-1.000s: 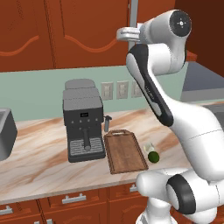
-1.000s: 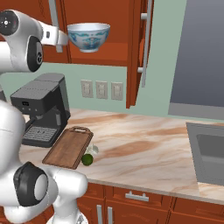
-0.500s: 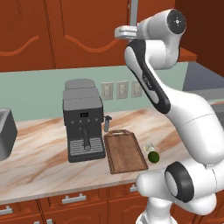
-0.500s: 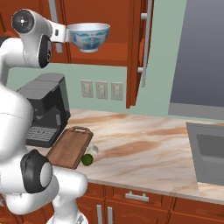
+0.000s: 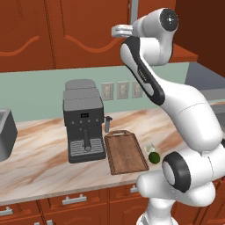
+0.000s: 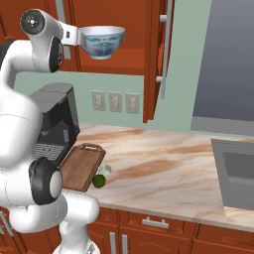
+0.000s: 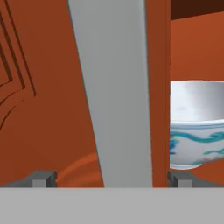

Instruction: Open the cabinet. Place the bowl and condiment on the counter. Then place the lime and garlic on the cutting board.

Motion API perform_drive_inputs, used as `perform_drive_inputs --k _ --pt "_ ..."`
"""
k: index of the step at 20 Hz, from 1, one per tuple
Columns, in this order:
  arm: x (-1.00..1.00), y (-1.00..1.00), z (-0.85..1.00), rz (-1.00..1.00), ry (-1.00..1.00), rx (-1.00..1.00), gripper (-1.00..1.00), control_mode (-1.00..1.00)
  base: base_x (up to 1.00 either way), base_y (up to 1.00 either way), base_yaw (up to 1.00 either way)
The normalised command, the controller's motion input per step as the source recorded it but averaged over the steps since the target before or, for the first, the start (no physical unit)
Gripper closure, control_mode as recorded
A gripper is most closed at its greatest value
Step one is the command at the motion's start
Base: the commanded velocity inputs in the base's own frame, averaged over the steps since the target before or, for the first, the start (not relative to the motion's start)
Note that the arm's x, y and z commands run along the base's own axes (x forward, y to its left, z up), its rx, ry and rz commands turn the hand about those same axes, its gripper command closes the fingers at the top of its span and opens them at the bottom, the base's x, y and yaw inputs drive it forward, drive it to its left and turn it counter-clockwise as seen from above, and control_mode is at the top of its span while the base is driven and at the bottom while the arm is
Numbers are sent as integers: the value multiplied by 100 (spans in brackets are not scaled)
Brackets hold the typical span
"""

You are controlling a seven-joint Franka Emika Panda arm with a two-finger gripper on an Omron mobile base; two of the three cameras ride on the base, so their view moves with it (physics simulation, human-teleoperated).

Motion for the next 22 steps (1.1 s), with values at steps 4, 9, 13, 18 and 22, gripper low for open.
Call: perform_drive_inputs --k 4,9,13,18,22 --pt "32 4 0 0 3 -4 -100 -100 0 0 0" --pt "16 0 0 0 2 -2 100 -100 0 0 0" --pt "0 0 0 0 0 0 100 -100 0 0 0" --pt "0 0 0 0 0 0 100 -100 0 0 0" --pt "-1 0 2 0 0 0 100 -100 0 0 0"
